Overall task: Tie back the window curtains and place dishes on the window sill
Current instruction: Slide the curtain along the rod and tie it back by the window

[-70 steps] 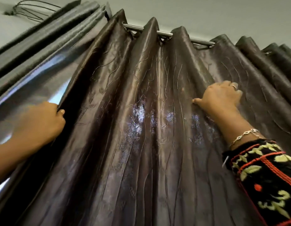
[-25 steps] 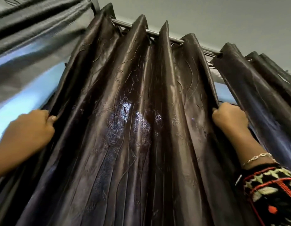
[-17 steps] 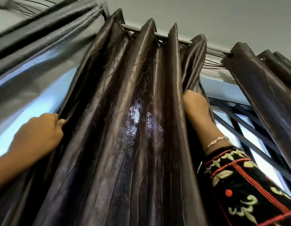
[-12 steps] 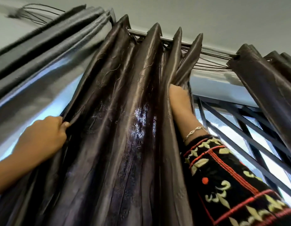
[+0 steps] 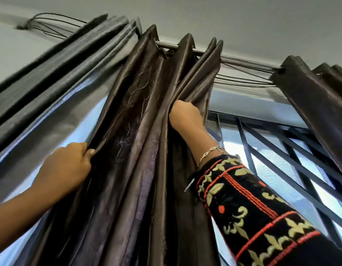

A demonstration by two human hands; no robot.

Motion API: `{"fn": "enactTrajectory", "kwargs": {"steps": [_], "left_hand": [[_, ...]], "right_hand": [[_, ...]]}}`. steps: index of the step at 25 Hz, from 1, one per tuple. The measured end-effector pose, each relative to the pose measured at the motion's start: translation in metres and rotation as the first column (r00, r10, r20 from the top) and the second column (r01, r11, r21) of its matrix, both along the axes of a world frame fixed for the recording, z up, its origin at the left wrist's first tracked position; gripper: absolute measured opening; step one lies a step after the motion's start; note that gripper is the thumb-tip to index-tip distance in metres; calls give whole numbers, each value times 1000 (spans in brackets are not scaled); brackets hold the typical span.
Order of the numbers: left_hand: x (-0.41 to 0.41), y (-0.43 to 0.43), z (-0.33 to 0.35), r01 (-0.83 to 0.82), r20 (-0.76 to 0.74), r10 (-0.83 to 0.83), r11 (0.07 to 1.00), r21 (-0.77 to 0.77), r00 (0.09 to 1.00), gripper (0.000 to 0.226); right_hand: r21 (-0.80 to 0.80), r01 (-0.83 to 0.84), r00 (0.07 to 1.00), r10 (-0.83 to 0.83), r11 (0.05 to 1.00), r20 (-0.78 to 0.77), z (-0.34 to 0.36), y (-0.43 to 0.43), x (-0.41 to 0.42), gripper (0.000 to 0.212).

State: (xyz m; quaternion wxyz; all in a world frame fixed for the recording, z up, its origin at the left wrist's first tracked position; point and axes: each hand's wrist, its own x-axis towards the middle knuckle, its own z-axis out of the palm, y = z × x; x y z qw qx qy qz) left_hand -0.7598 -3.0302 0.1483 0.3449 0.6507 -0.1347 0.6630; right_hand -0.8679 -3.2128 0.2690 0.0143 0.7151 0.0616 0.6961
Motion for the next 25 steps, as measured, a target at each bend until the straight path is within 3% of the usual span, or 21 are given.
{"fn": "enactTrajectory", "kwargs": {"steps": [5,10,16,25], "left_hand": [[-24,-24,-7,-33,27,33,999,4,999,20],[-52,-91,10,-94,-11,98,980,175,995,17],[-75,-196,38,-156,-74,196,917,368,978,24],[-164,-323,47,161,-2,-187,845,509,982,22]], "right_hand": [[104,158,987,-157,982,-16,-25,-70,-18,27],[122,260,955,-237,958,-178,-52,-125,-34,15],[145,273,933,-225,951,-281,-82,-172,-47,31],[197,296,920,-224,934,-323,-103,-256,-66,13]]}}
